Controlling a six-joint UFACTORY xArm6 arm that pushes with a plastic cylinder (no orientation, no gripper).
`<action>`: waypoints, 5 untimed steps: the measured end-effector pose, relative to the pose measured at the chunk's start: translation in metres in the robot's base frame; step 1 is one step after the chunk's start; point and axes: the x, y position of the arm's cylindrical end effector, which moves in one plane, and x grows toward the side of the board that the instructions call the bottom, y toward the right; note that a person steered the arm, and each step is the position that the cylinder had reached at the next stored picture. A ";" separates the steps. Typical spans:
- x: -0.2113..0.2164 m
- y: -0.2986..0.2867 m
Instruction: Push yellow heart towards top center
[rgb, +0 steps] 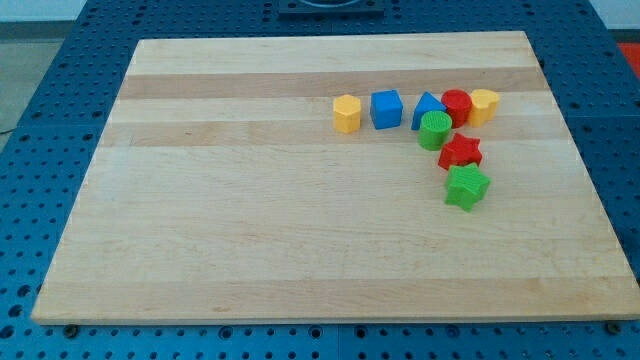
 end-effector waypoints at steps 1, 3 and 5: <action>-0.007 0.001; -0.095 0.001; -0.168 -0.023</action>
